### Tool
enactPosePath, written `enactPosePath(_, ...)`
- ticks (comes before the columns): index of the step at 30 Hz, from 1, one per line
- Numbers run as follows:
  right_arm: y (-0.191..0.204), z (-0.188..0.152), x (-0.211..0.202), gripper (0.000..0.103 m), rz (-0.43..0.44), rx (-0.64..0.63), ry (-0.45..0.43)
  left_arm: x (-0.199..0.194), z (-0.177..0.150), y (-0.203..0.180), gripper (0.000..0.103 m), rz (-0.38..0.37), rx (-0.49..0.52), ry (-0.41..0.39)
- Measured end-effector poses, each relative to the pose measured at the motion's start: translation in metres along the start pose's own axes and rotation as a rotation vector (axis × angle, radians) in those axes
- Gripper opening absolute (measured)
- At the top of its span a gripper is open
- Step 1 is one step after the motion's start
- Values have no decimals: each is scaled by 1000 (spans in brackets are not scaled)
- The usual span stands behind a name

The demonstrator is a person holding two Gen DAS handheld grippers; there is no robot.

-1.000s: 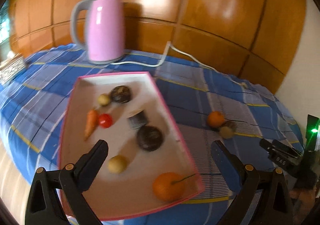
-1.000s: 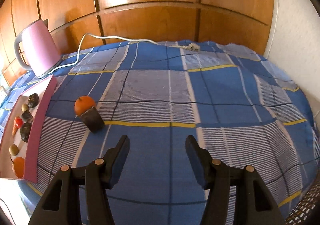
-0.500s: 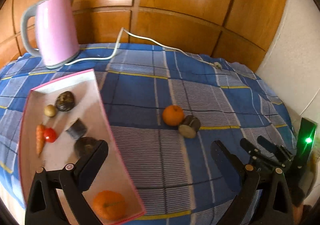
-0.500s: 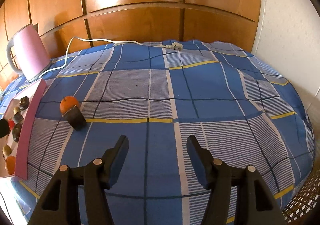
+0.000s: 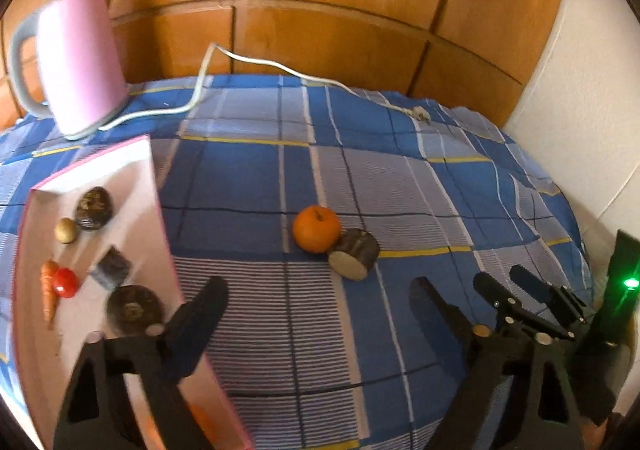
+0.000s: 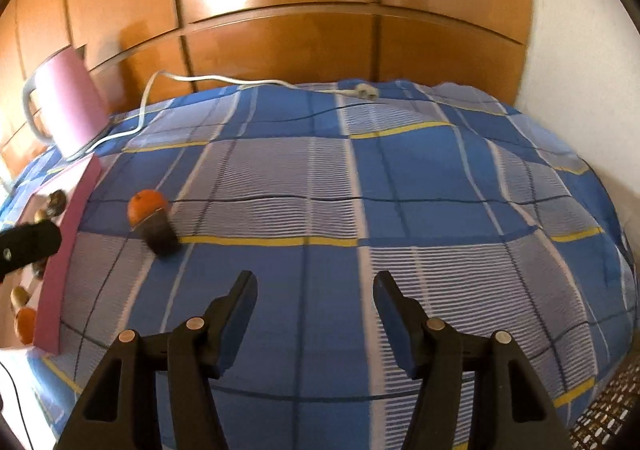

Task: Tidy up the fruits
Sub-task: 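Move the left gripper to the dark cut cylindrical piece, then grasp the dark cut cylindrical piece with the left gripper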

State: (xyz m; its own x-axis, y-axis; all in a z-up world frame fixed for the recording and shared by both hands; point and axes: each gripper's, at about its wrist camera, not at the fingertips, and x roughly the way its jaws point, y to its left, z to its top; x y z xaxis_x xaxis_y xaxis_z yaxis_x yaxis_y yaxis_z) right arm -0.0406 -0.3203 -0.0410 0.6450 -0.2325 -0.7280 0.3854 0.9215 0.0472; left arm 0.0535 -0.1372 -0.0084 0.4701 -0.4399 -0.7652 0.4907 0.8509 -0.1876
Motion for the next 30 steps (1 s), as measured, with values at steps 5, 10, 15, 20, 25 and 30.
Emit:
enactPosePath(5,-7,1,-4,61,-1,12,-7,17,2,-11,71,-21,-2,38)
enactPosePath(10,1,0,-4,61,22,-19,-5,31,7,-13,72,-9,-40,58)
enactPosePath(15,4,-2,-5,61,32,-29,-5,49,11,-14,72,7,-73,85)
enactPosePath(20,1,-2,-3,61,36,-18,4,60,13,-21,73,30,-85,78)
enactPosePath(25,0,-3,-3,61,36,-18,5,77,14,-24,71,50,-83,91)
enactPosePath(30,-2,-3,-2,61,40,-11,10,77,8,-27,43,8,-36,84)
